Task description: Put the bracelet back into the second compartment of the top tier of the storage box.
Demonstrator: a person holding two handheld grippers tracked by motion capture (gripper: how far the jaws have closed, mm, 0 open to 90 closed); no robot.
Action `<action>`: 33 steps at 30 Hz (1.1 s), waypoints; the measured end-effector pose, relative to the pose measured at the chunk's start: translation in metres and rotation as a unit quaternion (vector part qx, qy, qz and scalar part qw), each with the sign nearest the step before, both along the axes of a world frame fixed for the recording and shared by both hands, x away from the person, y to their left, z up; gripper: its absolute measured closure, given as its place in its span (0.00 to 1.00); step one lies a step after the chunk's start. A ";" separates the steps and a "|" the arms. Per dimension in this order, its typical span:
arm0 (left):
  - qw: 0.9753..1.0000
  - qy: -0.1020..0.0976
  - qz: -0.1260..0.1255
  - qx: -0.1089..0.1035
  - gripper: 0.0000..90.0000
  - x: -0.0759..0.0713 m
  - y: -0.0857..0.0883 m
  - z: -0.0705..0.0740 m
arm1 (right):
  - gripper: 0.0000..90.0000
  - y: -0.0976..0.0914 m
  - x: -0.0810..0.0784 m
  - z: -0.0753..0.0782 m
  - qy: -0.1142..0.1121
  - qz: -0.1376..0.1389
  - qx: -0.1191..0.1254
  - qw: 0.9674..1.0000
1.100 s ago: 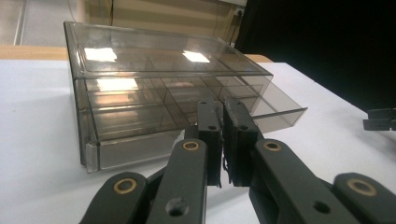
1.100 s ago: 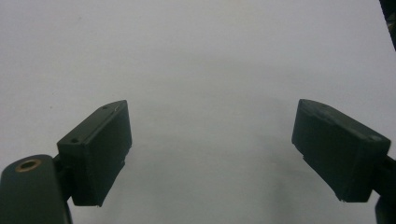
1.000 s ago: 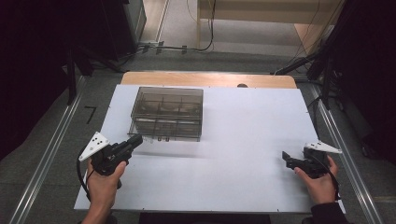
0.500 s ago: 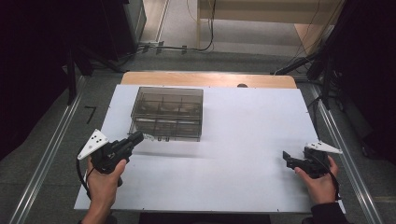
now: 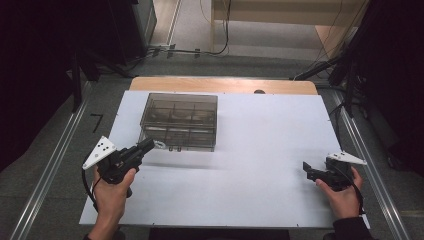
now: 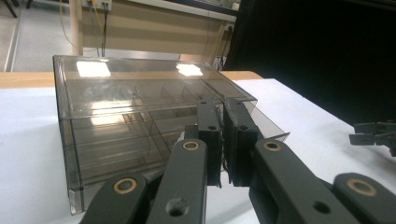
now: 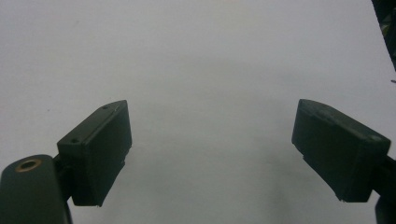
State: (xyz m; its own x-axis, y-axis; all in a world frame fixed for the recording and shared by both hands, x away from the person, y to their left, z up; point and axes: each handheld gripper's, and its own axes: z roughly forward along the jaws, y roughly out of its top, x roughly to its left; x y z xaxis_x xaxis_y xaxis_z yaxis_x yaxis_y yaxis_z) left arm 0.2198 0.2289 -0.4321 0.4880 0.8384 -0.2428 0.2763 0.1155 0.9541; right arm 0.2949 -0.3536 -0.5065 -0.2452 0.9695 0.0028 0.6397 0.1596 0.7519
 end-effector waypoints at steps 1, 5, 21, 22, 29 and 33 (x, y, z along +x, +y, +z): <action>1.000 0.000 0.000 0.001 0.97 0.000 0.000 0.001 | 0.12 0.000 0.000 0.000 0.000 0.000 0.000 1.000; 1.000 -0.005 0.001 -0.003 0.97 0.001 0.001 0.003 | 0.12 0.000 0.000 0.000 0.000 0.000 0.000 1.000; 1.000 -0.009 0.002 -0.007 0.97 0.009 -0.002 0.004 | 0.12 0.000 0.000 0.000 0.000 0.000 0.001 1.000; 1.000 -0.009 0.002 -0.004 0.97 0.010 -0.003 0.003 | 0.12 0.000 0.000 0.000 0.000 0.000 0.001 1.000; 1.000 -0.008 -0.002 -0.005 0.97 0.015 -0.006 0.003 | 0.12 0.000 0.000 0.000 0.001 0.000 0.002 1.000; 1.000 -0.008 -0.002 -0.005 0.97 0.020 -0.007 0.002 | 0.12 0.000 0.000 0.000 0.001 0.000 0.001 1.000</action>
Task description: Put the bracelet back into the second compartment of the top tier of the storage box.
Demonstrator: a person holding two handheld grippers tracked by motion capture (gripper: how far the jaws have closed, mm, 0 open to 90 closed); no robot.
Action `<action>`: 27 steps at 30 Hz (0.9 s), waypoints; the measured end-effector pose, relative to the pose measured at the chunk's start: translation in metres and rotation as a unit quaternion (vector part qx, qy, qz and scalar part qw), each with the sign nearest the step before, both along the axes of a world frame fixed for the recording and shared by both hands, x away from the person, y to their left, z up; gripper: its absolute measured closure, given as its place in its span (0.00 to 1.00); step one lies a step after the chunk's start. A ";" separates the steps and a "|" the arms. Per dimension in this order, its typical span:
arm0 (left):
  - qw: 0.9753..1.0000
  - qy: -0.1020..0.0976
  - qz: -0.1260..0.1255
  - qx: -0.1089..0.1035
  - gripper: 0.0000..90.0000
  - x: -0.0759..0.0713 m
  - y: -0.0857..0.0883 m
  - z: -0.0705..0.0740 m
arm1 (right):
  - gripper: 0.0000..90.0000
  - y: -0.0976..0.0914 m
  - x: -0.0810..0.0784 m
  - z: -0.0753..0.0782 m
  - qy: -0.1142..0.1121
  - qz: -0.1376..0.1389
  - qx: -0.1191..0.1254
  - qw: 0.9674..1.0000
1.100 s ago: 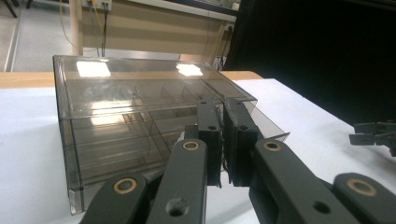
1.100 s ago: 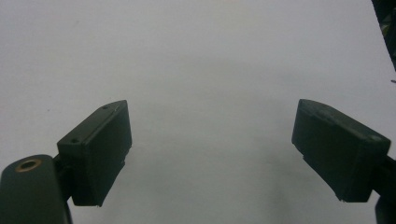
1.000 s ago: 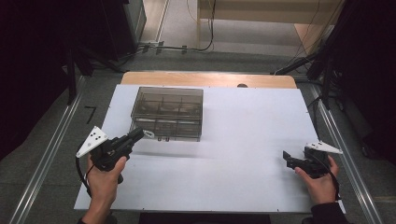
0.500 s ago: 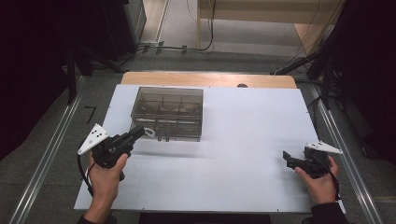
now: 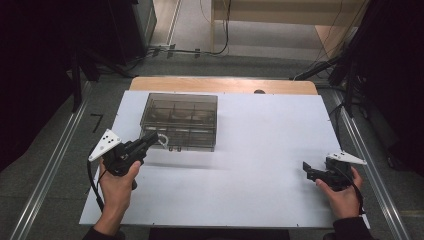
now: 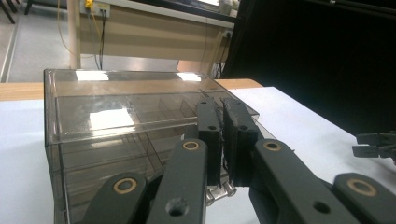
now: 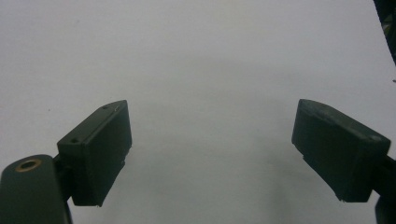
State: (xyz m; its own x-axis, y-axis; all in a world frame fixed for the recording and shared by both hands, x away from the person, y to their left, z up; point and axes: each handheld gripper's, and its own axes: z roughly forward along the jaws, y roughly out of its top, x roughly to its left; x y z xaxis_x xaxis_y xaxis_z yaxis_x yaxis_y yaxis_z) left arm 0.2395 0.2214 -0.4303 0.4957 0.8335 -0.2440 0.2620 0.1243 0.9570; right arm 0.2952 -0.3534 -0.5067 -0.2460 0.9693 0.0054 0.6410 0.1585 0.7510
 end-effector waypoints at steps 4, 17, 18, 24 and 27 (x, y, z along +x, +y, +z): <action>1.000 0.001 0.002 0.001 0.97 0.005 -0.001 -0.001 | 0.12 0.000 0.000 0.000 0.000 0.000 0.000 1.000; 1.000 0.003 0.001 0.003 0.97 0.020 -0.009 -0.004 | 0.12 0.000 0.000 0.000 0.001 0.001 0.000 1.000; 1.000 0.004 0.001 0.004 0.97 0.022 -0.009 -0.004 | 0.12 0.000 0.000 0.000 0.001 0.001 0.000 1.000; 1.000 0.012 0.004 0.010 0.97 0.029 -0.009 -0.008 | 0.12 0.000 0.000 0.000 0.001 0.000 0.000 1.000; 1.000 0.017 0.005 0.012 0.97 0.032 -0.010 -0.011 | 0.12 0.000 0.001 0.000 0.003 0.001 0.001 1.000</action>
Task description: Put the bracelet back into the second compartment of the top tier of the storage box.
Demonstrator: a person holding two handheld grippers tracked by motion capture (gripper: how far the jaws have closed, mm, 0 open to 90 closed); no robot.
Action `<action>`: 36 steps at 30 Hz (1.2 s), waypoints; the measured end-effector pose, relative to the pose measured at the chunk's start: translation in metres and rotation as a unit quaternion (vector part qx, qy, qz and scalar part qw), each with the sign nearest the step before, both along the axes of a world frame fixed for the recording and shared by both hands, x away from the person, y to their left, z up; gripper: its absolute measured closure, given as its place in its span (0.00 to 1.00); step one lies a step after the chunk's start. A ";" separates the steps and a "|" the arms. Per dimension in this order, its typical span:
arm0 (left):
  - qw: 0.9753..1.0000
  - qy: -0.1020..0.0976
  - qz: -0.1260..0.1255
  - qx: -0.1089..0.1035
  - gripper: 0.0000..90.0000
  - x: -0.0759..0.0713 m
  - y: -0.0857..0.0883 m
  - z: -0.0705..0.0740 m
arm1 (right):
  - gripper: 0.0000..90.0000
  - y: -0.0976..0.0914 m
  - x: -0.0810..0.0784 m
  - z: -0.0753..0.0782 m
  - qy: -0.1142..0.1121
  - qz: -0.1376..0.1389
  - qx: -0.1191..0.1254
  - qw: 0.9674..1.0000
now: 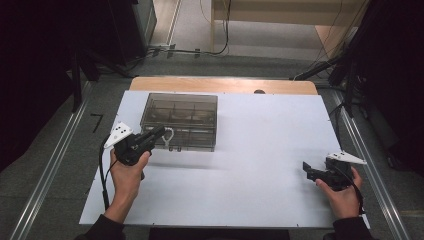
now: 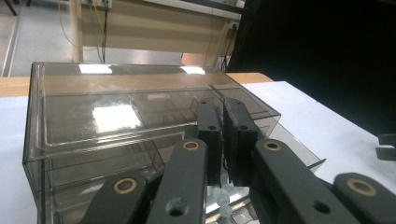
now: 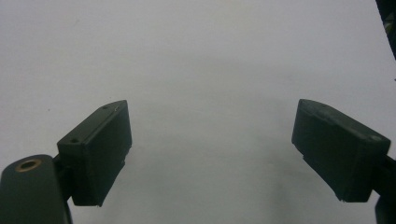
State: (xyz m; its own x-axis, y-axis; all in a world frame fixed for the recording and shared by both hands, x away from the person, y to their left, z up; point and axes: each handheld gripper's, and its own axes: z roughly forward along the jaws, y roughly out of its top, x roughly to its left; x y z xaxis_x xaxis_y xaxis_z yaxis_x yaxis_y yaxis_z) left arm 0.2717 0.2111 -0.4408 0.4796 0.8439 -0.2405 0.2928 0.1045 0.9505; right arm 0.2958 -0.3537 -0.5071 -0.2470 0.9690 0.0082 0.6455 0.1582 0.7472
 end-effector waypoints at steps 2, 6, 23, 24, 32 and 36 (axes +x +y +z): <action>1.000 0.002 -0.002 0.003 0.97 0.001 0.000 -0.001 | 0.12 0.000 0.000 0.000 0.000 0.000 0.000 1.000; 1.000 0.007 -0.003 0.007 0.97 0.005 -0.003 -0.004 | 0.12 0.000 0.000 0.000 0.000 0.000 0.001 1.000; 0.998 0.045 -0.021 0.033 0.97 0.012 -0.011 -0.016 | 0.12 -0.001 0.000 0.000 0.000 0.001 0.002 1.000; 0.998 0.047 -0.022 0.036 0.97 0.012 -0.012 -0.016 | 0.12 -0.001 0.000 0.000 0.000 0.001 0.002 1.000; 0.997 0.058 -0.027 0.050 0.97 0.013 -0.016 -0.019 | 0.12 0.000 0.000 0.000 0.001 0.001 0.002 1.000; 0.996 0.063 -0.028 0.053 0.96 0.014 -0.017 -0.021 | 0.12 0.000 0.000 0.000 0.000 0.002 0.001 1.000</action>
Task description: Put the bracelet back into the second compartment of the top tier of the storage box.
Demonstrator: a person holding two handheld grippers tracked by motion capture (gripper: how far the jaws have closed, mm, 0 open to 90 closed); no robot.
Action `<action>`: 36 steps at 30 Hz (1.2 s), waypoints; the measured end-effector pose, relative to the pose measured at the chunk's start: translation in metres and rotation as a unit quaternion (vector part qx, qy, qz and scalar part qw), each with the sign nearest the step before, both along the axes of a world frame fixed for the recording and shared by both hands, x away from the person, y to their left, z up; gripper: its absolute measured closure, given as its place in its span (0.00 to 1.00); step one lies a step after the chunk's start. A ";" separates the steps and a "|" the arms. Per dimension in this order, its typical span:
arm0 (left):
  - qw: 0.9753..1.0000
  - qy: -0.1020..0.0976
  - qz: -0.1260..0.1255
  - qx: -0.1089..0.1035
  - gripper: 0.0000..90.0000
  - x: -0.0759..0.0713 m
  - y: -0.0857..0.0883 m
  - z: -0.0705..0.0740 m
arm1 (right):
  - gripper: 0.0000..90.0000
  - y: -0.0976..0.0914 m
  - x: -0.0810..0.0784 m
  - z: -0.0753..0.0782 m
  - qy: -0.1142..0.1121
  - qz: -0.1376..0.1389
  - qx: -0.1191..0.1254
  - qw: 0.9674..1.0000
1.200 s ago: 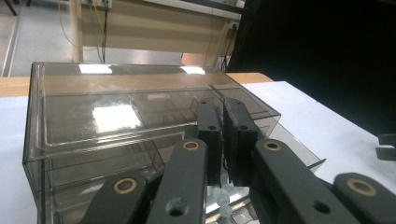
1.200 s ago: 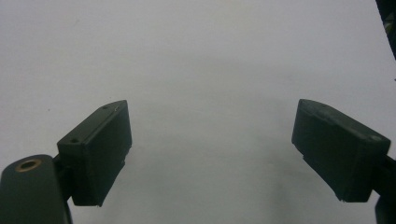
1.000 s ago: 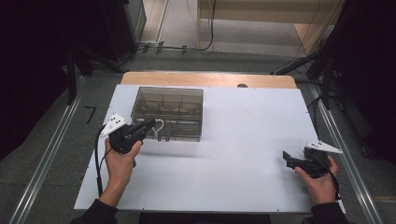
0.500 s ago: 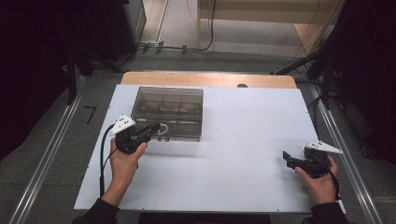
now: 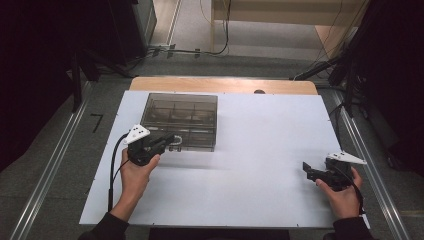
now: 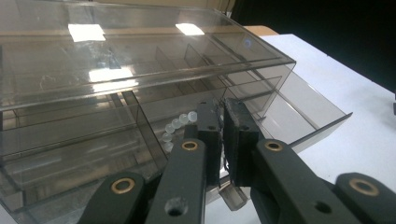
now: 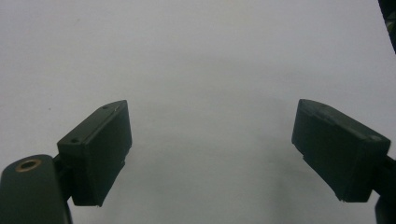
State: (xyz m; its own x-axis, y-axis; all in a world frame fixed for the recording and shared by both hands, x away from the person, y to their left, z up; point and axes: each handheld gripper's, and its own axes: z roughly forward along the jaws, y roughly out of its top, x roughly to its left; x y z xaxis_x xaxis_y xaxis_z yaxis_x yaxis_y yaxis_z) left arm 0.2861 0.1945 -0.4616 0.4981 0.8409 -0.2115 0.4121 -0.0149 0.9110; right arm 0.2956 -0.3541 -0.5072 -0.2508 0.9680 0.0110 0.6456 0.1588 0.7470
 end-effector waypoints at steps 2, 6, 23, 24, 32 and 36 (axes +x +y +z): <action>1.000 0.001 0.000 0.002 0.95 0.000 -0.001 0.000 | 0.12 0.000 0.000 0.000 0.000 0.000 0.000 1.000; 1.000 0.003 0.000 -0.001 0.88 0.000 -0.001 0.000 | 0.12 0.000 0.000 0.000 0.000 0.000 0.000 1.000; 1.000 0.000 0.013 -0.015 0.55 -0.001 0.001 0.002 | 0.12 0.000 0.000 0.000 0.000 -0.001 0.001 1.000; 1.000 0.002 0.015 -0.015 0.52 -0.001 0.002 0.003 | 0.12 0.000 0.000 0.000 0.000 -0.001 0.001 1.000; 0.999 0.001 0.030 -0.010 0.35 -0.002 0.002 0.003 | 0.12 0.000 0.000 0.000 0.000 0.000 0.001 1.000; 0.999 -0.001 0.040 -0.004 0.28 -0.003 0.001 0.004 | 0.12 0.000 0.000 0.000 0.000 -0.001 0.001 1.000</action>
